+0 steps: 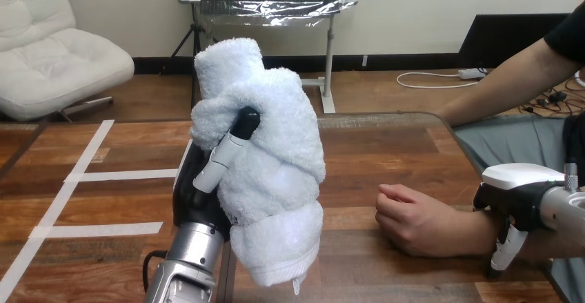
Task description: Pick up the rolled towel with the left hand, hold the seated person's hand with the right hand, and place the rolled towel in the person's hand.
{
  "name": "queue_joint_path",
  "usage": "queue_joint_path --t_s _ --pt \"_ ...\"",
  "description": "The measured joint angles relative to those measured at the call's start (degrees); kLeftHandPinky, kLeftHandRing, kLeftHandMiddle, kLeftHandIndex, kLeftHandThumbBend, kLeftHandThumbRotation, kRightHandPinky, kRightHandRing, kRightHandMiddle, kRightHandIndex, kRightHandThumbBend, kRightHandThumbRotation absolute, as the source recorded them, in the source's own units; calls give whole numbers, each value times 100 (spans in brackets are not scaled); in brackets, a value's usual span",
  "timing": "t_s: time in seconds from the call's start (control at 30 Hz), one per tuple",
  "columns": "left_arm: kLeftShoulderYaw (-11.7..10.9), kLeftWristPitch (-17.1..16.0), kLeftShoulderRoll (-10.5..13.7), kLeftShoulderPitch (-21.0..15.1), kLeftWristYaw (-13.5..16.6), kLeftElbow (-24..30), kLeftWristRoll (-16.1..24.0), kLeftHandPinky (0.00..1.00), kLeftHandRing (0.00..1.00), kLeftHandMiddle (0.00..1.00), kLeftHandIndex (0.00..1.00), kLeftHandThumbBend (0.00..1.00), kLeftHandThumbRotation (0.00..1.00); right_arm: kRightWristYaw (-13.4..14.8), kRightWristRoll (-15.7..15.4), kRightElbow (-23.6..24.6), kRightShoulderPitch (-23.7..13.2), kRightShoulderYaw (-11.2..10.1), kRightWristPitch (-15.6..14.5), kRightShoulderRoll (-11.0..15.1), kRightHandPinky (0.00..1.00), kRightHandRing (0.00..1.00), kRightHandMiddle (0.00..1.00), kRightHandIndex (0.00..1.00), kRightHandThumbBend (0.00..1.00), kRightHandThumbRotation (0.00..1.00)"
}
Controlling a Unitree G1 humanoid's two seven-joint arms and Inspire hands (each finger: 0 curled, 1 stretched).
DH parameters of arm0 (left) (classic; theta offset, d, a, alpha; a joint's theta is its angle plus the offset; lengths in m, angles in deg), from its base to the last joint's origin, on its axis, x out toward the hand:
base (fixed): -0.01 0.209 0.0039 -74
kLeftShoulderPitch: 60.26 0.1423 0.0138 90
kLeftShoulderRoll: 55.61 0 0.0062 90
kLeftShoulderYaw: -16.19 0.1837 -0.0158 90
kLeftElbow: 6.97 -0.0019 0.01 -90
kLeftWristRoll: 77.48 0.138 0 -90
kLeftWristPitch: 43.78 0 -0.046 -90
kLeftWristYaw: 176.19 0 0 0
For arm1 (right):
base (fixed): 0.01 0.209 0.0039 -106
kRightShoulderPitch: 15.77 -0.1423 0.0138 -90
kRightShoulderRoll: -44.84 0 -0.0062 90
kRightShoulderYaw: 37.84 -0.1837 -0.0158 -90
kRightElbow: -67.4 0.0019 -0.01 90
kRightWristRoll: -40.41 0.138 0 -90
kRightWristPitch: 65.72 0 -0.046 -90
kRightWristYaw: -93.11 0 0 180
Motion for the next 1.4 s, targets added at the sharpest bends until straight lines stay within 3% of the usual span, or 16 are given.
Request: queue_joint_path --t_s 0.77,1.4 --pt "-67 -10 0 1 2 -55 44 29 36 42 51 67 0 183 0 -114 13 2 83 2 35 45 51 52 75 0" --pt "-253 4 -4 -27 95 -337 89 30 37 43 51 69 0 401 36 -152 58 1 193 18 34 43 50 52 75 0"
